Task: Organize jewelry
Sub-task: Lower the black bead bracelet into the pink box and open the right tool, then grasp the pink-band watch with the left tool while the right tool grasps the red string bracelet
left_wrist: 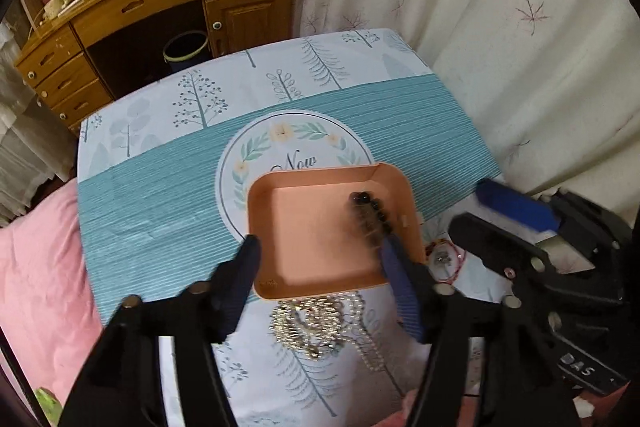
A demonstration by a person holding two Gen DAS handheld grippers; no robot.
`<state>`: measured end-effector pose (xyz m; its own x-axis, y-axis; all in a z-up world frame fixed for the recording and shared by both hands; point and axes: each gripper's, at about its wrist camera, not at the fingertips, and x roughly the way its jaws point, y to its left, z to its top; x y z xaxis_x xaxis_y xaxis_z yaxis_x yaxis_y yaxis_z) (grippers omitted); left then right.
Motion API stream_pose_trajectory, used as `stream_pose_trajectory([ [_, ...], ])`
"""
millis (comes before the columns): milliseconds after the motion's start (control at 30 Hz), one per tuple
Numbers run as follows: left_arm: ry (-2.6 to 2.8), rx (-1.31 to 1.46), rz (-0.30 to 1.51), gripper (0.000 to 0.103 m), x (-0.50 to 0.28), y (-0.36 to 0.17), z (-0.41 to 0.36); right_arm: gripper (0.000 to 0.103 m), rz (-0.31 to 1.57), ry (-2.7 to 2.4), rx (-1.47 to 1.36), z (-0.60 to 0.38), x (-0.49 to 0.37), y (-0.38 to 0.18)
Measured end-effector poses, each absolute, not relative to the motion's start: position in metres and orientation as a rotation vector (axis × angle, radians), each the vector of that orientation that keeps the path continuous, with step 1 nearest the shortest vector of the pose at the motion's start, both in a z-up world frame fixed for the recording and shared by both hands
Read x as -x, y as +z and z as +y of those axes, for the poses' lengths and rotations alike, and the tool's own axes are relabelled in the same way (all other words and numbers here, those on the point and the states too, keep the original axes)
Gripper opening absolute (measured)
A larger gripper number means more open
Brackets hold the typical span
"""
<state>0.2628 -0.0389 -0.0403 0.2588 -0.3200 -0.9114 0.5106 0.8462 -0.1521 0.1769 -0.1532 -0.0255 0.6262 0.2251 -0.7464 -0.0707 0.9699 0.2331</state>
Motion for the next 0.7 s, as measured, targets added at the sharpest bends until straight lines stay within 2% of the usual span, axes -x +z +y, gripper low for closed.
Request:
stream_pose_trajectory([
  [67,-0.563,-0.198,1.181,0.064,-0.262,-0.041,-0.035,0.054,0.866,0.155,-0.185,-0.155,-0.172,-0.025],
  [267,-0.572,-0.201,1.21,0.065,-0.256,-0.05,-0.022,0.065,0.882,0.08,-0.216,-0.168,-0.153,-0.027],
  [300,-0.575,-0.2,1.219,0.065,-0.253,-0.055,-0.019,0.068,0.884,0.063,-0.237,-0.173,-0.148,-0.029],
  [367,-0.577,-0.205,1.235,0.065,-0.249,-0.064,-0.016,0.08,0.895,0.038,-0.256,-0.18,-0.138,-0.033],
  [567,-0.658,-0.227,1.316,0.065,-0.221,-0.102,-0.012,0.081,1.008,-0.049,-0.092,-0.181,-0.101,-0.049],
  [700,-0.683,-0.275,1.372,0.065,-0.202,-0.123,-0.016,0.081,1.065,-0.12,-0.087,-0.19,-0.07,-0.055],
])
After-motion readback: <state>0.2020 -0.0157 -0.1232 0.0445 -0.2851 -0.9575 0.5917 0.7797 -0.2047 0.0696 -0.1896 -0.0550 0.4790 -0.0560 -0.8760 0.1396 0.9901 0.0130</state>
